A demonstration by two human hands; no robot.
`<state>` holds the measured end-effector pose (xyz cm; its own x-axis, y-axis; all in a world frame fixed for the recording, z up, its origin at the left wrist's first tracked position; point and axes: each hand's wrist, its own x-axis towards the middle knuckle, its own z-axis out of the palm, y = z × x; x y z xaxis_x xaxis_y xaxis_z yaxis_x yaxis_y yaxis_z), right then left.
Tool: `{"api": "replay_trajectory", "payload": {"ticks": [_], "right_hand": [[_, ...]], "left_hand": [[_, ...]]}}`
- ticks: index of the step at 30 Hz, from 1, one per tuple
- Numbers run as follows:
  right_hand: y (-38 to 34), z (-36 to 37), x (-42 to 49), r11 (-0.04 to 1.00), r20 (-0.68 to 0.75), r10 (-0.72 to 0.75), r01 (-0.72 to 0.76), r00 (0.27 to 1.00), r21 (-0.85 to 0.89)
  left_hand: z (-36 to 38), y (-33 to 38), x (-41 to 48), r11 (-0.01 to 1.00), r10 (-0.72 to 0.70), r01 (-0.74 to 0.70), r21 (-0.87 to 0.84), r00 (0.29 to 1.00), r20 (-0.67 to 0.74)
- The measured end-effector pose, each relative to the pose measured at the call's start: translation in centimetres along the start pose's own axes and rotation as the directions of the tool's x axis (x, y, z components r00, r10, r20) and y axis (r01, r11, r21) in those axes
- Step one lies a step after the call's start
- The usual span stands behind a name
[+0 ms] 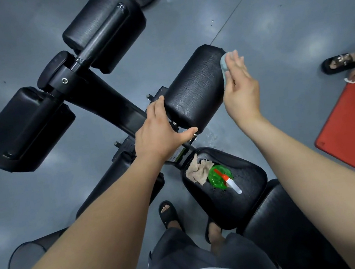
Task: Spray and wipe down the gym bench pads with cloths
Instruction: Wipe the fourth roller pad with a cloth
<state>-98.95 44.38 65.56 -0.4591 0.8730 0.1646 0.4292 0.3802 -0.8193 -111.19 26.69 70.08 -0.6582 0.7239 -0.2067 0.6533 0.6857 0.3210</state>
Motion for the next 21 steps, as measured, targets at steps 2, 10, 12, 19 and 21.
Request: {"api": "replay_trajectory", "payload": {"ticks": [2,10,12,19,21], "right_hand": [[-0.2,0.6,-1.3,0.992,0.057,-0.116,0.118,0.992,-0.039],[-1.0,0.8,-5.8,0.813,0.411,-0.509,0.580,0.756,-0.060],[-0.3,0.4,-3.8,0.769,0.436,-0.538,0.632,0.721,-0.096],[-1.2,-0.7,4.5,0.892,0.298,-0.265,0.350,0.917,-0.284],[-1.9,-0.8,6.0,0.930,0.284,-0.175,0.253,0.943,-0.265]], "left_hand": [[0.1,0.0,0.0,1.000,0.002,-0.002,-0.001,1.000,-0.006],[0.3,-0.3,0.3,1.000,0.001,-0.001,-0.006,1.000,0.002],[0.2,-0.2,0.2,1.000,-0.002,0.002,-0.002,1.000,0.001],[0.0,-0.1,0.1,1.000,0.019,-0.019,0.009,1.000,-0.017],[0.0,-0.1,0.0,1.000,0.022,-0.022,0.012,1.000,-0.017]]}}
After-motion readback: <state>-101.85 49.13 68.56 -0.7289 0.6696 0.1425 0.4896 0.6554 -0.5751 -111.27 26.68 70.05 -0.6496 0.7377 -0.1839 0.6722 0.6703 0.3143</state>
